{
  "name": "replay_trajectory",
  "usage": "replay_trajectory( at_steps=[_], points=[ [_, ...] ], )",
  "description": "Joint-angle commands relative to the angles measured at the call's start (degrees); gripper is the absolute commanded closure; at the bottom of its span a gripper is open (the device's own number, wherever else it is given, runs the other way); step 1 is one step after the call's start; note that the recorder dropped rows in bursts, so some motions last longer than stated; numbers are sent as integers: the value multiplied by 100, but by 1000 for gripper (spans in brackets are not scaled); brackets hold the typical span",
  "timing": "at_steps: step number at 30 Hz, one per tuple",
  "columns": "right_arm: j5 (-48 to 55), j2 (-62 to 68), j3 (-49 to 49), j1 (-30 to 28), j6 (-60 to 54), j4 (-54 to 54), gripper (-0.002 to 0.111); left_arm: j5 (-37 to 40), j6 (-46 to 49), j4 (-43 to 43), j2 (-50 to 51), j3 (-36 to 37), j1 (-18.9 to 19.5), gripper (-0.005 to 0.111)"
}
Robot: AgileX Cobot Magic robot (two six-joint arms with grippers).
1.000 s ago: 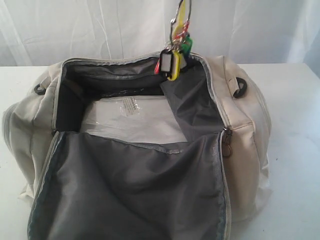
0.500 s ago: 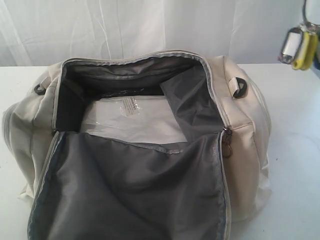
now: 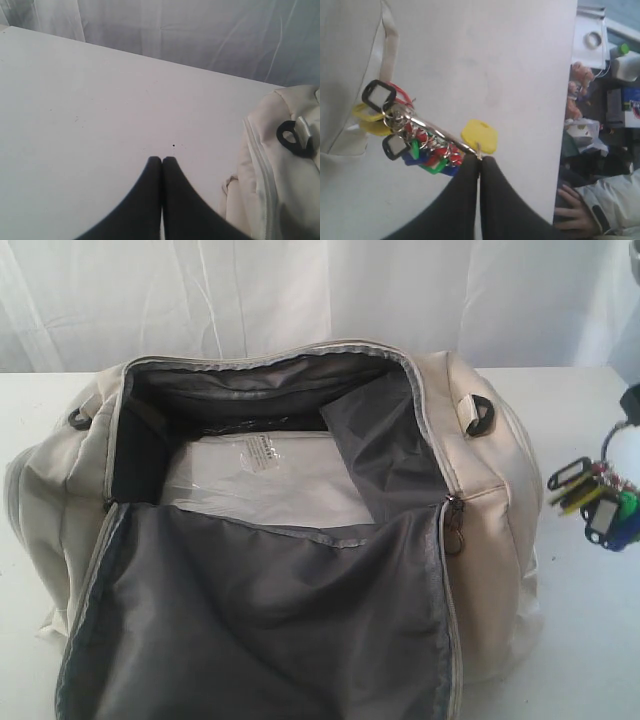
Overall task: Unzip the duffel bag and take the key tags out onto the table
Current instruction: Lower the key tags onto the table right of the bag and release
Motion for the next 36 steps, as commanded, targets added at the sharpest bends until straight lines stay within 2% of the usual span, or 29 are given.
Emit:
replay_trajectory(
  at_steps=[1, 7, 13, 17, 19, 21, 25, 26, 27, 30, 32, 34, 36],
  points=[
    [-458, 214, 525, -99, 40, 42, 108, -16, 24, 32, -6, 41, 8, 106],
    [-1401, 901, 1083, -99, 645, 57, 108, -57, 24, 11, -6, 41, 8, 106],
    [-2452, 1652, 1079, -99, 769, 31, 108, -44, 38, 10, -6, 41, 8, 106],
    [-2634, 2173, 1077, -99, 1122, -165, 106, -44, 38, 10, -6, 98, 8, 106],
    [-2685, 2389, 1068, -99, 1161, -177, 98, -44, 12, 10, -6, 177, 8, 106],
    [-2728, 2464, 1019, -99, 1161, -177, 84, -78, -60, 10, -6, 258, 8, 106],
    [-2650, 2324, 689, -99, 1210, -190, 42, -95, -138, 21, -6, 338, 8, 106],
    [-2593, 2240, 568, -99, 1274, -192, 35, -83, -138, 43, -6, 338, 8, 106],
    [-2550, 2166, 435, -99, 1312, -203, 34, -84, -148, 85, -6, 338, 8, 106],
    [-2362, 1844, 37, -99, 1322, -203, 37, -84, -152, 99, -6, 338, 8, 106],
    [-2243, 1604, -111, -99, 1322, -216, 46, -84, -152, 99, -6, 338, 8, 106],
    [-2138, 1384, -87, -156, 1322, -273, 66, -84, -152, 99, -6, 338, 8, 106],
    [-1913, 1189, 21, -323, 1291, -97, 99, -67, -152, 102, -6, 338, 8, 106]
  ],
)
